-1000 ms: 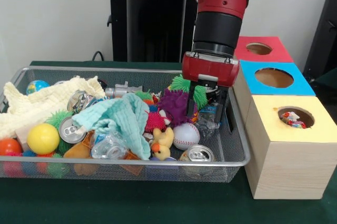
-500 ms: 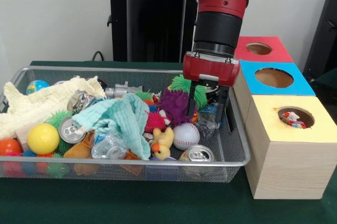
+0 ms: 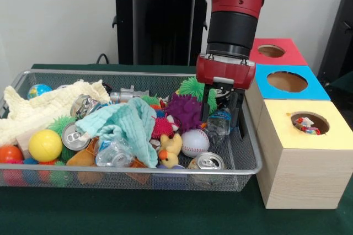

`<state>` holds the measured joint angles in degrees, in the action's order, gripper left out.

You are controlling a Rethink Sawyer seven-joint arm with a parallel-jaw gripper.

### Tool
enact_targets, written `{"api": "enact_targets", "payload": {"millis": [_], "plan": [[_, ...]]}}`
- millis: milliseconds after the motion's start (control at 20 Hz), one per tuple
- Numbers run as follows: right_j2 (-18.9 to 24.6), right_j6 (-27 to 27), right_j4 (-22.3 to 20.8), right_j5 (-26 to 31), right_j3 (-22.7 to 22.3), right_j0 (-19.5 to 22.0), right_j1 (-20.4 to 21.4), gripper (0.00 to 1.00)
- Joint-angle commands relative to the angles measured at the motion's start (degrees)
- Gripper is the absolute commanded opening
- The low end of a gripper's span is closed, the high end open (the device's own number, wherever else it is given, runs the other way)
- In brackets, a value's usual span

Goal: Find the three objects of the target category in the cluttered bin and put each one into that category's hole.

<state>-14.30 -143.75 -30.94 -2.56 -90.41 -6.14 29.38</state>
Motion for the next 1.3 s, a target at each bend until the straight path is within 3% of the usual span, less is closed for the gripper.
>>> {"api": "enact_targets", "payload": {"millis": [50, 300, 600, 1050, 1300], "plan": [[9.0, 7.78, -7.57, 4.57, -2.7, 5.59, 3.34, 1.0], [12.55, 13.48, -12.75, 9.48, -6.36, 11.11, 7.77, 1.0], [17.57, 15.24, -18.45, 10.47, -8.52, 16.6, 10.2, 1.0], [25.42, 20.16, -18.46, 18.55, -12.4, 22.86, 15.83, 1.0], [24.72, 18.29, -19.91, 19.85, -11.36, 21.53, 15.61, 1.0]]}}
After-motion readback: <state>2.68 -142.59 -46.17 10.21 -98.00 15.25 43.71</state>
